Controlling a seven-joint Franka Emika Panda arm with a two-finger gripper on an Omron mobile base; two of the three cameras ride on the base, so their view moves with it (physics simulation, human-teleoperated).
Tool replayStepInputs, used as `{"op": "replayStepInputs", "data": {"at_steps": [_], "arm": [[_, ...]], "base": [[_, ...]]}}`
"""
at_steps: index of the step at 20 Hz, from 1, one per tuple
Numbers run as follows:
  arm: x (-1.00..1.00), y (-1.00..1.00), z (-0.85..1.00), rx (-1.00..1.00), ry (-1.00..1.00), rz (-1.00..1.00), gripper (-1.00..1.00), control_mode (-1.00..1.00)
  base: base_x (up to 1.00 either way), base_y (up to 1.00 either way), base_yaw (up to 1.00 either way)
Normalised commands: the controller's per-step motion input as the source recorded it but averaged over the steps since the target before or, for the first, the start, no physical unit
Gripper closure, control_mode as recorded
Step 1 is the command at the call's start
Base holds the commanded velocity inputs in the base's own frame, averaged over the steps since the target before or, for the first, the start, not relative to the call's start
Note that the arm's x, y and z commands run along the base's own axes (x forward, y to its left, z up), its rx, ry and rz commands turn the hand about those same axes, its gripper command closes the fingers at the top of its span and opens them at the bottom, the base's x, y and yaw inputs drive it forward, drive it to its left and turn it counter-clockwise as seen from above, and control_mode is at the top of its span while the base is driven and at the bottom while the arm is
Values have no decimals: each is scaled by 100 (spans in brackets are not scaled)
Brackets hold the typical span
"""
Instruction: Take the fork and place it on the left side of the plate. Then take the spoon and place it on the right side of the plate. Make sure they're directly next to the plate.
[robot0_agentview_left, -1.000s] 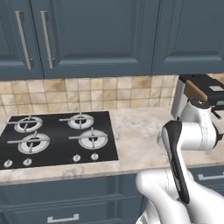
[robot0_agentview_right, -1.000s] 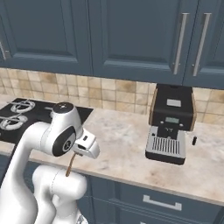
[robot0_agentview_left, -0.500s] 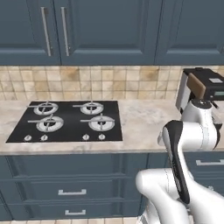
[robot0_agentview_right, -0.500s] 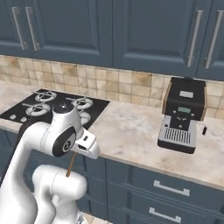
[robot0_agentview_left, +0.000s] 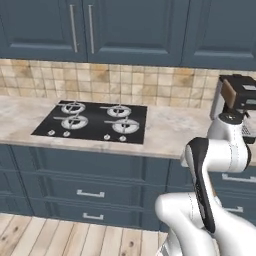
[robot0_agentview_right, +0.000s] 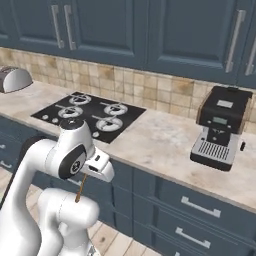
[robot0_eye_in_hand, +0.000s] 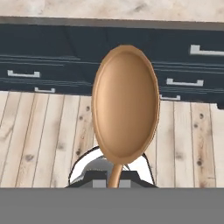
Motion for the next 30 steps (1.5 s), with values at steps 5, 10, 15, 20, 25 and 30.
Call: {"op": "replayStepInputs", "data": {"at_steps": [5, 10, 15, 20, 25, 30], "arm": [[0, 0, 0, 0, 0, 0, 100, 100], [0, 0, 0, 0, 0, 0, 100, 100], [0, 0, 0, 0, 0, 0, 100, 100], [0, 0, 0, 0, 0, 0, 100, 100], [0, 0, 0, 0, 0, 0, 100, 100], [0, 0, 0, 0, 0, 0, 100, 100]], "base": [[-68, -56, 31], [-89, -29, 32], [-100, -1, 18], [-100, 2, 1], [-100, 4, 2], [-94, 0, 17]]}}
